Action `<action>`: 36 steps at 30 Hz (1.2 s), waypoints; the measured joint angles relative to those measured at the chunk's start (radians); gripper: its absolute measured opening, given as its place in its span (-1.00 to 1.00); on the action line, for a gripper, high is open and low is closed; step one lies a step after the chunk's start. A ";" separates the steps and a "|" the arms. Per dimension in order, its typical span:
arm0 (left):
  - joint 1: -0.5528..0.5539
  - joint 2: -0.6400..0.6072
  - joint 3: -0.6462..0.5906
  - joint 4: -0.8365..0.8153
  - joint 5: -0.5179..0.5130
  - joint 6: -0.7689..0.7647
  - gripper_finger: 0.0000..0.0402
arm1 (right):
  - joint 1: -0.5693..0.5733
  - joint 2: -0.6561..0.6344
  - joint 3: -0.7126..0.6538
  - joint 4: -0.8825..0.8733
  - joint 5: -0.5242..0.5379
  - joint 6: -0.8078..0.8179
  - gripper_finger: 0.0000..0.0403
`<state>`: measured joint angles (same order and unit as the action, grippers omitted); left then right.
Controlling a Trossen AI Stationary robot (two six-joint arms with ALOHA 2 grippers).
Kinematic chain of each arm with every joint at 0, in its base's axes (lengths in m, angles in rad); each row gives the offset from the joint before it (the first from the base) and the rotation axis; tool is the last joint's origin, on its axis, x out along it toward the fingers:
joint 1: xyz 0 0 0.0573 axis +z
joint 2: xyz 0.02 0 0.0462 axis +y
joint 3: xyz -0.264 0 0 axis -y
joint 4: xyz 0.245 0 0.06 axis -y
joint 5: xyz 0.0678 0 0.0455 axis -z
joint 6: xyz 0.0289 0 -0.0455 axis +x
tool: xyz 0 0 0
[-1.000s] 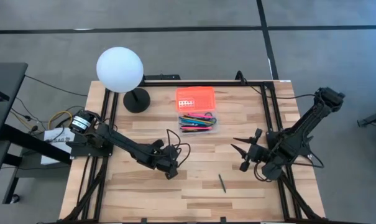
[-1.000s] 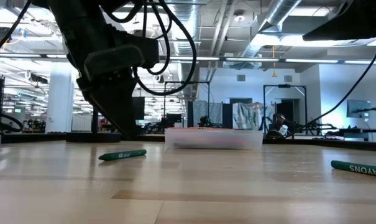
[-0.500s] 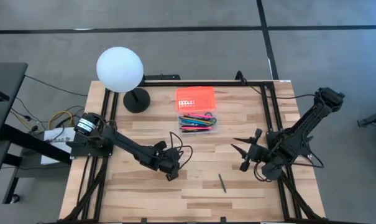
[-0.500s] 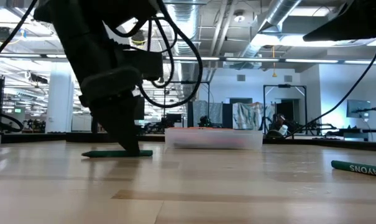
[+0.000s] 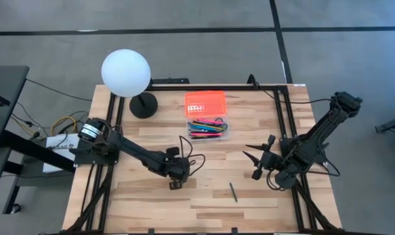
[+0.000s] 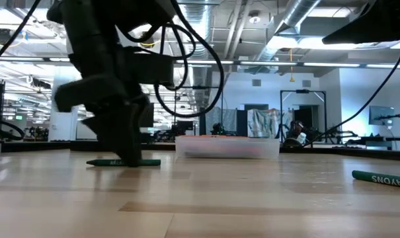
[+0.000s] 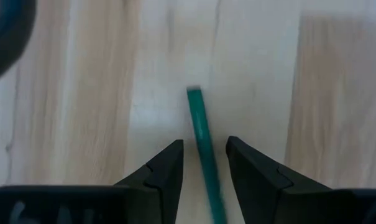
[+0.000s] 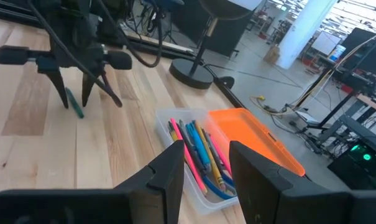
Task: Pick & place school supplies into a supply box
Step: Put the green crayon into the orange supply box
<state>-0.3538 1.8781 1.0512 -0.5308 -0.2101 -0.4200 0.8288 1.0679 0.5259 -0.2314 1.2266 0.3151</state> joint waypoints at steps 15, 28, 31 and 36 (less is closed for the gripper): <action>0.105 -0.006 0.000 -0.025 0.244 0.010 -0.43 | 0.000 0.000 0.000 0.000 0.000 0.000 -0.40; 0.109 -0.007 0.000 -0.032 0.173 0.089 -0.96 | 0.000 0.000 0.000 -0.006 0.000 0.000 -0.40; 0.108 -0.007 0.000 -0.032 0.139 0.107 -0.92 | 0.000 0.000 0.000 -0.006 0.000 0.000 -0.40; 0.087 -0.001 0.019 -0.046 0.074 0.181 -0.84 | 0.000 0.000 0.000 -0.007 0.000 0.000 -0.40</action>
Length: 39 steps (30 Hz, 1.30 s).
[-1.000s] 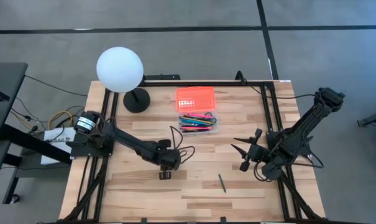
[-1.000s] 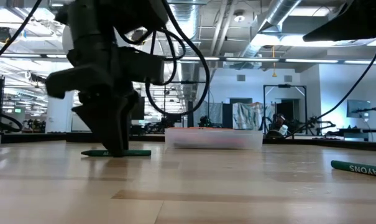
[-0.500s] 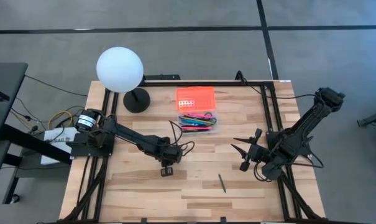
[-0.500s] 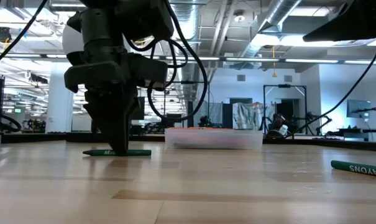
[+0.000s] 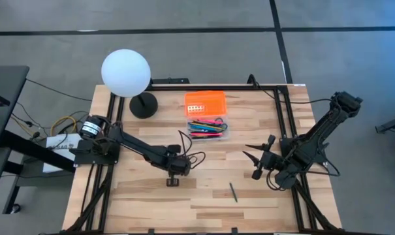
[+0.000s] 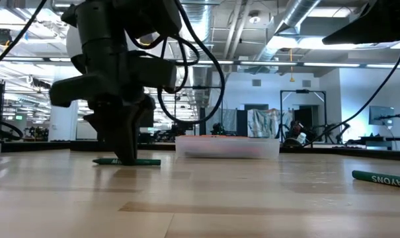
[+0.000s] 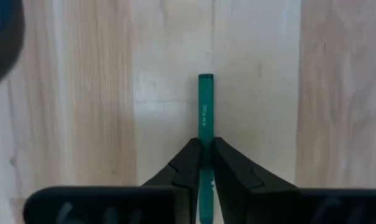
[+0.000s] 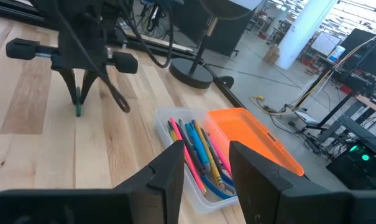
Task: Pick & place school supplies into a supply box
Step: Put the green crayon into the orange supply box
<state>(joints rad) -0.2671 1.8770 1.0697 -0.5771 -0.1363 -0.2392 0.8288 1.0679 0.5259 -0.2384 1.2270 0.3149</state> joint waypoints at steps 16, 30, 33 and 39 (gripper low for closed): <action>0.037 0.011 0.200 0.004 -0.312 0.244 -0.95 | 0.000 0.000 0.000 -0.008 0.000 0.000 -0.40; 0.274 0.009 0.217 0.210 -0.296 0.411 -0.93 | 0.000 0.000 0.000 -0.014 0.000 0.000 -0.40; 0.304 0.009 0.217 0.220 -0.261 0.411 -0.93 | 0.000 0.000 0.000 -0.015 -0.001 0.000 -0.40; 0.334 0.008 0.217 0.223 -0.238 0.395 -0.76 | 0.000 0.000 0.000 -0.015 -0.019 0.001 -0.40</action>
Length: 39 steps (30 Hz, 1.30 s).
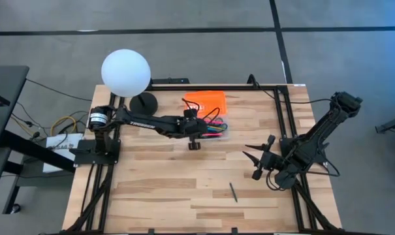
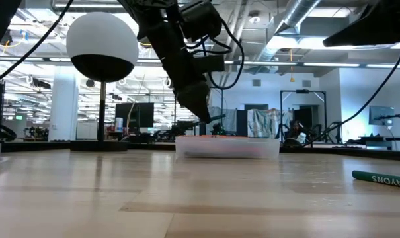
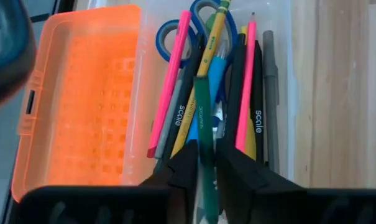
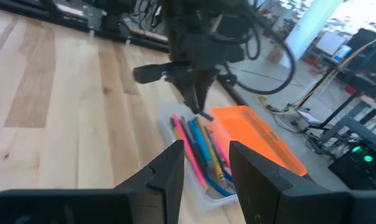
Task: Pick & place school supplies into a supply box
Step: Put the green crayon into the orange supply box
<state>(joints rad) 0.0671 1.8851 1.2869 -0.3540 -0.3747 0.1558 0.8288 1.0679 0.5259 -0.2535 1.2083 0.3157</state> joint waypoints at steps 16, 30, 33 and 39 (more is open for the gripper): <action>-0.166 -0.001 0.002 -0.108 -0.013 -0.073 -0.16 | -0.008 0.000 -0.031 0.023 -0.291 0.043 -0.40; -0.571 -0.003 -0.162 -0.036 -0.293 -0.298 -0.22 | -0.088 0.140 -0.034 0.250 -0.603 0.053 -0.41; -0.618 -0.003 -0.207 -0.014 -0.374 -0.365 -0.22 | -0.098 0.240 0.014 0.262 -0.707 0.053 -0.41; -0.672 -0.003 -0.275 0.012 -0.489 -0.506 -0.22 | -0.099 0.424 0.169 0.147 -0.838 0.056 -0.41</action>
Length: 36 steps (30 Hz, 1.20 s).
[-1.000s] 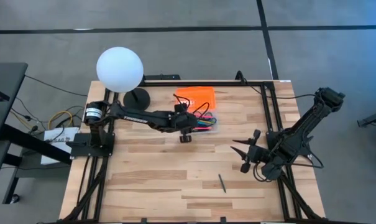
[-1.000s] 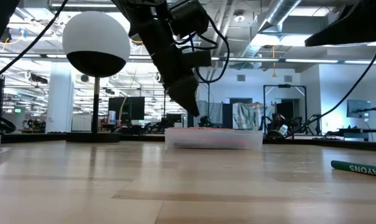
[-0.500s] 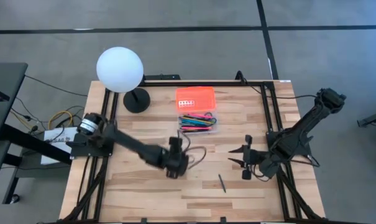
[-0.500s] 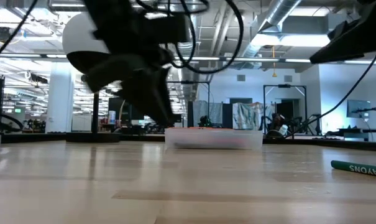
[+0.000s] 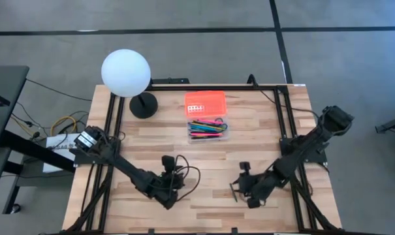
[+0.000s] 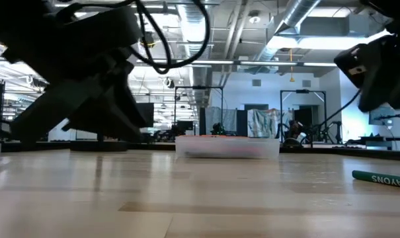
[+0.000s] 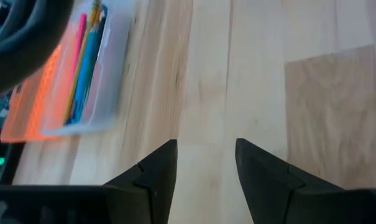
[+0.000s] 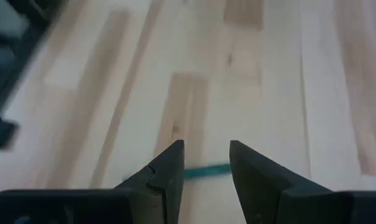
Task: Pick & place school supplies into a supply box
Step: Put the green crayon into the orange supply box
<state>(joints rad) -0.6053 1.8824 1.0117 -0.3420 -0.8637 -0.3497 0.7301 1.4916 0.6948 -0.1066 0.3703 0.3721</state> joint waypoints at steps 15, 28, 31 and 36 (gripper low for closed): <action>-0.090 0.000 -0.036 -0.004 -0.091 -0.140 -0.22 | -0.072 0.183 0.331 -0.493 -0.165 0.050 -0.41; -0.091 0.000 -0.036 -0.007 -0.086 -0.162 -0.22 | -0.153 0.278 0.340 -0.489 -0.360 0.229 -0.41; -0.091 0.000 -0.036 -0.007 -0.086 -0.167 -0.22 | -0.166 0.277 0.340 -0.490 -0.372 0.307 -0.41; -0.091 0.000 -0.036 -0.007 -0.083 -0.178 -0.22 | -0.171 0.277 0.340 -0.492 -0.374 0.416 -0.41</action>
<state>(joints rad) -0.6961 1.8828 0.9760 -0.3489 -0.9462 -0.5274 0.5589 1.7691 1.0351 -0.5989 -0.0032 0.7885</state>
